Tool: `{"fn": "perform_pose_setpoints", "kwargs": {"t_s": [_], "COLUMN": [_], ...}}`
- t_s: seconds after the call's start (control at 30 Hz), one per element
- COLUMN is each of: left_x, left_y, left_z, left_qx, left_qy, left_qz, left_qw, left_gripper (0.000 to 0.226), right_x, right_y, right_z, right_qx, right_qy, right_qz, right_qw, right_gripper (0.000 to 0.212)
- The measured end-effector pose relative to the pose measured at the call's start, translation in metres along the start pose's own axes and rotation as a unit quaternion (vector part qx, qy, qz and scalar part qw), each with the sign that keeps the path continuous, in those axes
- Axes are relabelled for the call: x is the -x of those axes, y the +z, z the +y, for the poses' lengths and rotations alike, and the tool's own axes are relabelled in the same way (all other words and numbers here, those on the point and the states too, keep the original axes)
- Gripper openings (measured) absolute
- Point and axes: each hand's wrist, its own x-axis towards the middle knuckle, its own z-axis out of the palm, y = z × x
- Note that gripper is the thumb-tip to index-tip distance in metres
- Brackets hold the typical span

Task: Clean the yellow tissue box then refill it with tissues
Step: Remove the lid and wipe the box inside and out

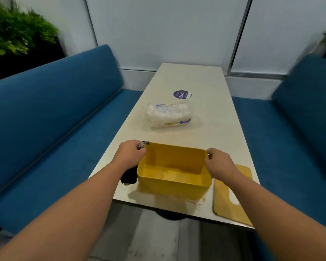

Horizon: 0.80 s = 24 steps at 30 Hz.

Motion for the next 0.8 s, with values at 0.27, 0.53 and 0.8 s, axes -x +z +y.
{"fn": "perform_pose_setpoints", "kwargs": {"t_s": [0.27,0.53,0.8], "left_x": [-0.016,-0.036,-0.024], "left_y": [0.009,-0.048,-0.072], "left_z": [-0.014,-0.009,0.079], "left_qx": [0.019,-0.005,0.301], "left_qy": [0.037,-0.044,-0.055], "left_qz": [-0.049,0.054,-0.092], "left_qw": [0.998,0.998,0.948], "left_gripper": [0.023,0.053,0.027], "right_x": [-0.003,-0.012,-0.019], "right_y": [0.014,-0.001,-0.016], "right_z": [0.001,-0.004,-0.084], "right_qx": [0.036,0.005,-0.389], "right_qy": [0.035,-0.001,-0.046], "right_qz": [0.036,0.150,-0.145], "right_qw": [0.998,0.989,0.909], "right_gripper": [0.039,0.055,0.070]}}
